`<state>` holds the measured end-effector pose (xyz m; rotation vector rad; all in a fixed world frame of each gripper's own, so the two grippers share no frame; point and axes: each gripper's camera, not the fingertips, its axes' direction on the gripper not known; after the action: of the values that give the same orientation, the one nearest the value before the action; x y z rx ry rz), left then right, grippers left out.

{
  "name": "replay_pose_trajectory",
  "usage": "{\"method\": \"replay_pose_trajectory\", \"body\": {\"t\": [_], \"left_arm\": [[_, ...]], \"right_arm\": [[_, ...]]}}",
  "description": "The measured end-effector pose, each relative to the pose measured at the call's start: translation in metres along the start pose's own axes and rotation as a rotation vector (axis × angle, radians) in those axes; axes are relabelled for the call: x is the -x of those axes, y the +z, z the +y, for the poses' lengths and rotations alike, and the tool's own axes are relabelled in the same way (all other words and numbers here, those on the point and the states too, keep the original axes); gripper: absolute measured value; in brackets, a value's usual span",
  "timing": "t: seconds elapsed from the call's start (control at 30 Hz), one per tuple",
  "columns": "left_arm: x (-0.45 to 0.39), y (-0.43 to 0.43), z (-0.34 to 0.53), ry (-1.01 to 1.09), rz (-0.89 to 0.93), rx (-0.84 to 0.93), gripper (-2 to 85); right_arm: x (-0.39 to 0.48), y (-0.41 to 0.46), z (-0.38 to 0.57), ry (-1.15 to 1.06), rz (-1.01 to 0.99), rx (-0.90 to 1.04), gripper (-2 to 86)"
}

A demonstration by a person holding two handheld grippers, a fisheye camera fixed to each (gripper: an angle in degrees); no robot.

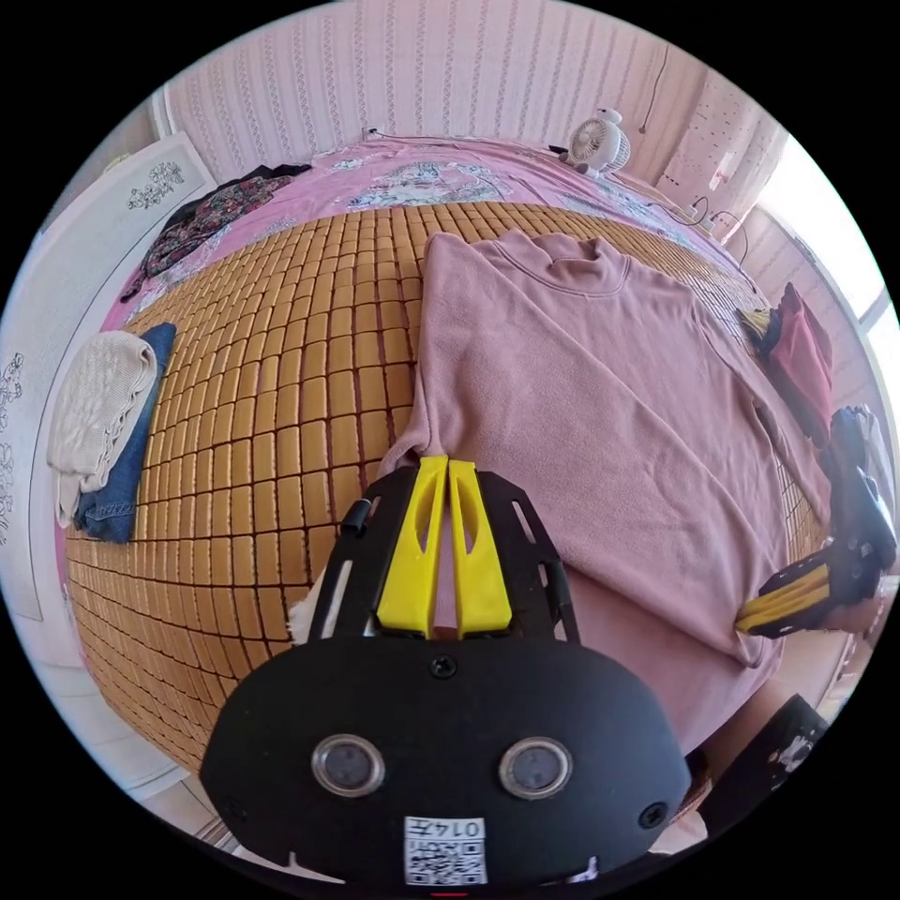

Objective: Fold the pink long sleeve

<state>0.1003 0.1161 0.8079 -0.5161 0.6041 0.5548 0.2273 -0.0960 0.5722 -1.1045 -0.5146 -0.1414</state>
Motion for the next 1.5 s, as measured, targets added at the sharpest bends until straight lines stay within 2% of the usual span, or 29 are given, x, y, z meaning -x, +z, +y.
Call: {"method": "replay_pose_trajectory", "body": {"t": [0.1, 0.2, 0.33, 0.47, 0.7, 0.8, 0.87, 0.97, 1.07, 1.17, 1.3, 1.37, 1.5], "left_arm": [[0.017, 0.021, 0.001, -0.044, 0.056, -0.012, -1.0], [0.026, 0.041, 0.002, -0.065, 0.072, -0.026, -1.0], [0.021, 0.063, 0.007, -0.041, -0.006, -0.048, -1.0], [0.042, 0.086, 0.019, -0.147, 0.056, -0.094, -1.0], [0.054, 0.112, 0.038, -0.196, 0.041, -0.15, -1.0], [0.075, 0.102, 0.053, -0.316, 0.14, -0.193, -1.0], [0.075, 0.096, 0.073, -0.287, 0.157, -0.246, -1.0], [0.072, 0.117, 0.095, -0.241, 0.122, -0.169, -1.0], [0.066, 0.092, 0.138, -0.235, 0.229, -0.304, -1.0], [0.046, 0.063, 0.178, -0.17, 0.263, -0.348, -1.0], [0.023, 0.036, 0.195, -0.043, 0.168, -0.341, -1.0], [0.005, 0.023, 0.195, 0.049, 0.269, -0.385, -0.9], [-0.063, 0.034, 0.179, 0.281, 0.379, -0.294, -0.4]], "right_arm": [[0.011, 0.006, 0.013, -0.109, 0.076, -0.001, -0.3], [0.023, 0.014, 0.044, -0.083, 0.162, -0.119, -0.1], [0.045, 0.033, 0.081, -0.052, 0.313, -0.241, 0.5], [0.052, 0.051, 0.118, -0.021, 0.379, -0.38, 0.7], [0.04, 0.076, 0.181, 0.046, 0.345, -0.577, 0.7], [0.036, 0.083, 0.201, 0.055, 0.346, -0.597, 0.6], [0.031, 0.084, 0.21, 0.047, 0.333, -0.589, 0.5], [0.017, 0.089, 0.234, 0.034, 0.282, -0.638, 0.1], [0.001, 0.096, 0.266, 0.02, 0.197, -0.748, 0.2], [-0.011, 0.092, 0.304, -0.027, 0.126, -0.842, 1.3], [-0.049, 0.08, 0.38, 0.09, 0.126, -1.053, 7.1], [-0.077, 0.079, 0.42, 0.209, 0.198, -1.159, 7.5], [-0.147, 0.089, 0.521, 0.661, 0.314, -1.354, 9.6]]}}
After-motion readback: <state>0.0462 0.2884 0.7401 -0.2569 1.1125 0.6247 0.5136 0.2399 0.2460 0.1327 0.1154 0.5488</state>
